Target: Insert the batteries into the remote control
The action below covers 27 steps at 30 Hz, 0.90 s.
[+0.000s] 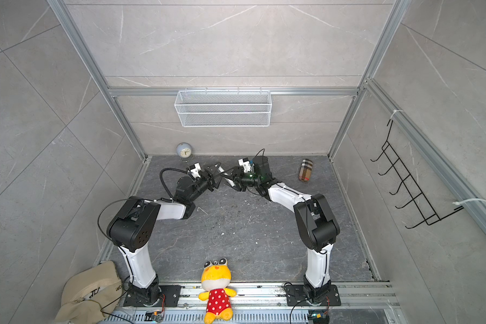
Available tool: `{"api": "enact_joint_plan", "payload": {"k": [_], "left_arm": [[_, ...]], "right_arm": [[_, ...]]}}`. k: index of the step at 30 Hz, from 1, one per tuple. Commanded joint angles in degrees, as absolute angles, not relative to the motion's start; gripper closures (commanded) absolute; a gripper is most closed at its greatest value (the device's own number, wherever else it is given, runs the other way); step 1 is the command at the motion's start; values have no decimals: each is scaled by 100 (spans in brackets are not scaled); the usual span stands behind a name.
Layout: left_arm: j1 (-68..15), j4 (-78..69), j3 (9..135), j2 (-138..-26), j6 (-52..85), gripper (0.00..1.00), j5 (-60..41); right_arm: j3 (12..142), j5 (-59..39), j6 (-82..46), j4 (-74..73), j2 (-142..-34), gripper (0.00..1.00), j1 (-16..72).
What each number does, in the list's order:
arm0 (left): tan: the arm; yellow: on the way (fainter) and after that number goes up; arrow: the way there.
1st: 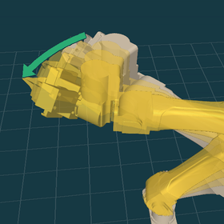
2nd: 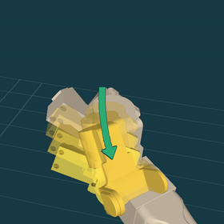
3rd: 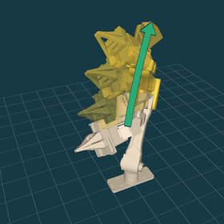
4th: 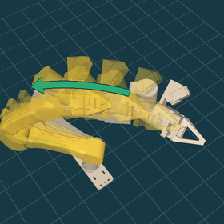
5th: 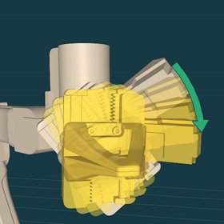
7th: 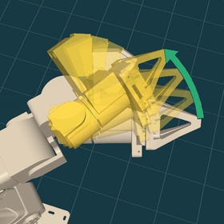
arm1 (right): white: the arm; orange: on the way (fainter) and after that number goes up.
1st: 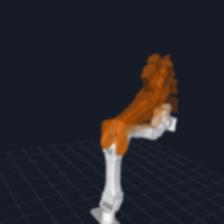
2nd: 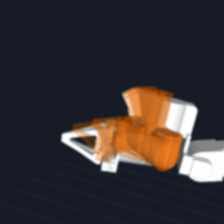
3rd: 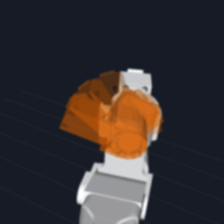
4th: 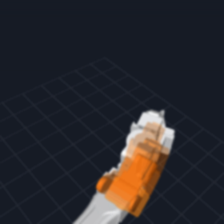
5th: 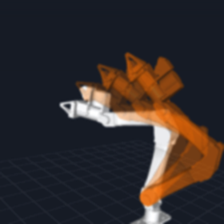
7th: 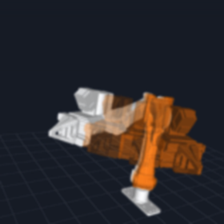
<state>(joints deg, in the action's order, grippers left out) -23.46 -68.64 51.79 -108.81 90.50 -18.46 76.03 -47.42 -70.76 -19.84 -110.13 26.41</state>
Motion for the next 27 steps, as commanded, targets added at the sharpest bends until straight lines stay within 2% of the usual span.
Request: {"api": "enact_joint_plan", "payload": {"k": [1, 19, 27], "left_arm": [[-2390, -7215, 5411, -10873, 9127, 19, -1833], [-2377, -7586, 5342, -10995, 9334, 38, -1678], [-2355, -7603, 5253, -10938, 9339, 42, -1582]], "right_arm": [[7833, -4849, -7101, -2211, -11018, 51, 2707], [8058, -4877, -7068, -2068, -11205, 51, 2782], [8105, -4860, -7006, -1997, -11232, 51, 2796]]}}
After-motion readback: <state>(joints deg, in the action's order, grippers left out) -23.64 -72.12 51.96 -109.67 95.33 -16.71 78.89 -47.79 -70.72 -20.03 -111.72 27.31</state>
